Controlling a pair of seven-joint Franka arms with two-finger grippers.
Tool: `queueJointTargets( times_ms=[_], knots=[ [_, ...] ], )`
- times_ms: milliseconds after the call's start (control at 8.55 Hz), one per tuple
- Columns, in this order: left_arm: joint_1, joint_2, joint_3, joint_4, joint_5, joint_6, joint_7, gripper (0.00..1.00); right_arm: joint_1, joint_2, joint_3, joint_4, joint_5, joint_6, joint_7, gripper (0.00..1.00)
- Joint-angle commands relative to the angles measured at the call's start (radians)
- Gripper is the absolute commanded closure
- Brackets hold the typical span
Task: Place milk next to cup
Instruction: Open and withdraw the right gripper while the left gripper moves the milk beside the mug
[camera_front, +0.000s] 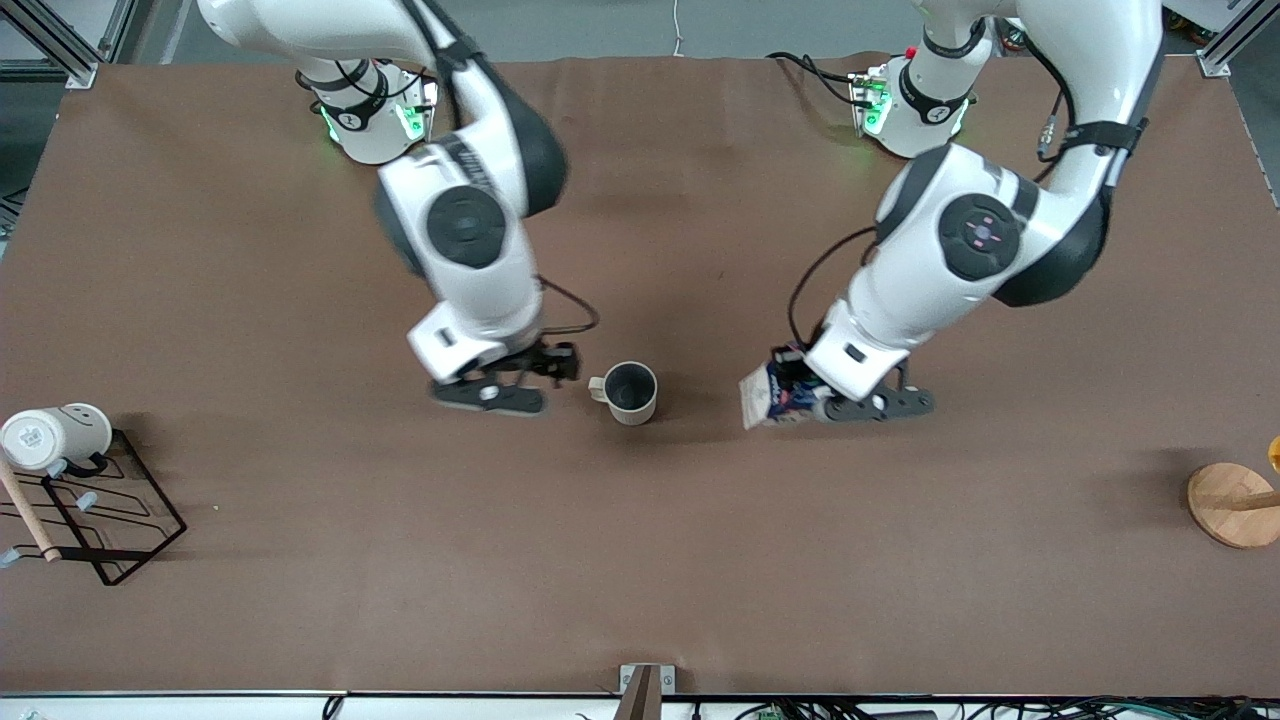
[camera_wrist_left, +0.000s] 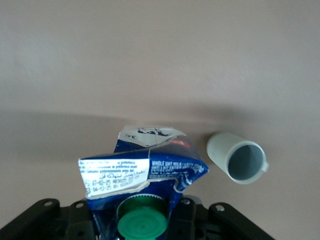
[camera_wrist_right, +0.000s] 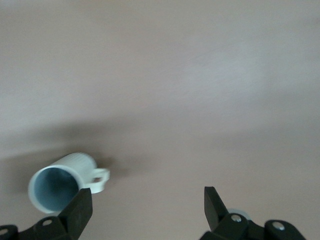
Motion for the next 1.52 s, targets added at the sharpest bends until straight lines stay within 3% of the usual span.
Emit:
queueJointTargets(
  times_ms=[0,234,585,819,1170,1404],
  knots=[
    [-0.091,-0.025,-0.032,-0.018,0.056,-0.024,-0.193,0.63,-0.147,-0.201,0.022,-0.209,-0.001,0.015,-0.185,0.01],
    [-0.211,-0.016,-0.032,-0.006,0.125,-0.013,-0.330,0.63,-0.268,-0.290,0.023,-0.296,0.005,0.015,-0.360,0.01],
    [-0.320,0.033,-0.032,-0.008,0.203,0.045,-0.394,0.63,-0.405,-0.348,0.023,-0.307,0.019,-0.035,-0.540,0.01],
    [-0.350,0.079,-0.032,-0.011,0.255,0.117,-0.394,0.63,-0.534,-0.410,0.022,-0.307,0.099,-0.121,-0.768,0.01],
    [-0.373,0.135,-0.032,-0.018,0.308,0.162,-0.398,0.63,-0.580,-0.444,0.019,-0.301,0.111,-0.173,-0.818,0.01],
    [-0.371,0.179,-0.031,-0.018,0.384,0.164,-0.440,0.63,-0.597,-0.538,0.017,-0.347,0.105,-0.233,-0.823,0.01]
  ],
)
